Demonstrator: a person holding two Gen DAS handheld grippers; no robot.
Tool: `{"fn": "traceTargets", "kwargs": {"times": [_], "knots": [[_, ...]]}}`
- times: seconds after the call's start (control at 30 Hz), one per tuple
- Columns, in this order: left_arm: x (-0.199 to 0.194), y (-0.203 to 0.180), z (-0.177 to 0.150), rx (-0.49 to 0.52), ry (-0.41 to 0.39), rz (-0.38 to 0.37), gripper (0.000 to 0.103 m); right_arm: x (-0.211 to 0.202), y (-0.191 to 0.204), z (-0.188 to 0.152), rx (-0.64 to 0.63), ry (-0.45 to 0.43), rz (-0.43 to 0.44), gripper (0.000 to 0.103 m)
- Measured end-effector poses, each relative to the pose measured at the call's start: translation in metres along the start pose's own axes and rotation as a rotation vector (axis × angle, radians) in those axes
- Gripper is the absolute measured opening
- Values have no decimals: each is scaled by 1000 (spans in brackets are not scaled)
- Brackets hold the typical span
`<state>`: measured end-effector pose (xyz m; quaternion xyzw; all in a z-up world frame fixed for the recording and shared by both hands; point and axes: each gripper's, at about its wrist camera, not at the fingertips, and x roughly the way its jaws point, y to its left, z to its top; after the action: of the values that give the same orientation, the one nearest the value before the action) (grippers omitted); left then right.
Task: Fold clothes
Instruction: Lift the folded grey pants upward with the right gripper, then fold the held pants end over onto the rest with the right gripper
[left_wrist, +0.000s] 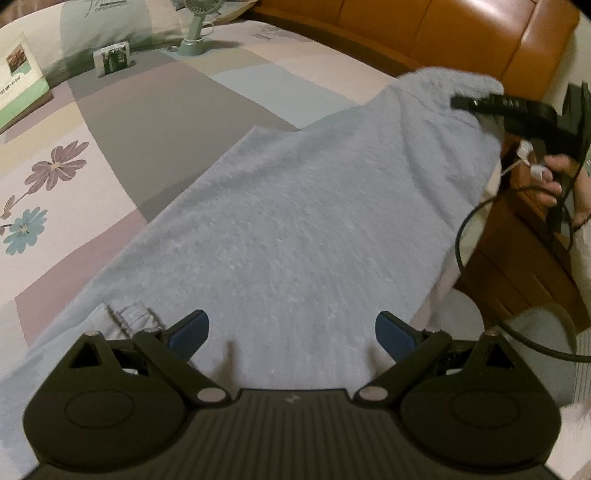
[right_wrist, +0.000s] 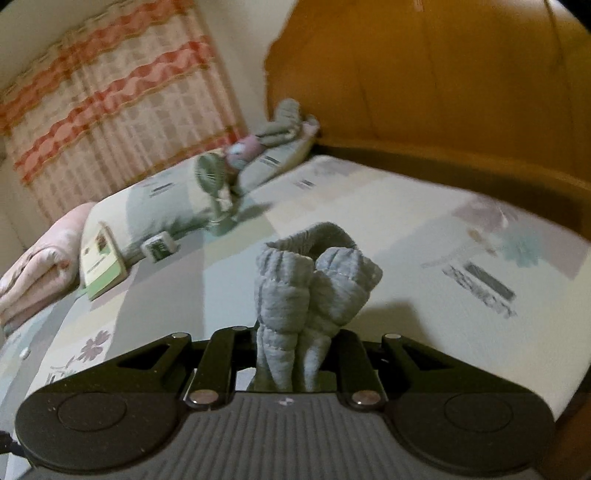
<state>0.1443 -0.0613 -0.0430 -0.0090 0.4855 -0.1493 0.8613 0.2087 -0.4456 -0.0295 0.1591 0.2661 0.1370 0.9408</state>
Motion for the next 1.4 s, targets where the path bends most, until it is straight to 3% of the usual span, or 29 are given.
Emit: {"fn": "traceTargets", "kwargs": {"times": [0.33,0.7,1.2,1.4], "knots": [[-29,9,-21,33,-31,1,97,-34,94,6,-189,-46,77,19],[-52,29,-49,-4,-87,6,97,-38,181,-10,-334,-12,153,19],[-76,61,-84,-84,-150,32,97,-38,260,-36,-483,10,200,19],[-87,69,-97,-101,-166,47,97,-46,296,-55,-575,9,257,19]]}}
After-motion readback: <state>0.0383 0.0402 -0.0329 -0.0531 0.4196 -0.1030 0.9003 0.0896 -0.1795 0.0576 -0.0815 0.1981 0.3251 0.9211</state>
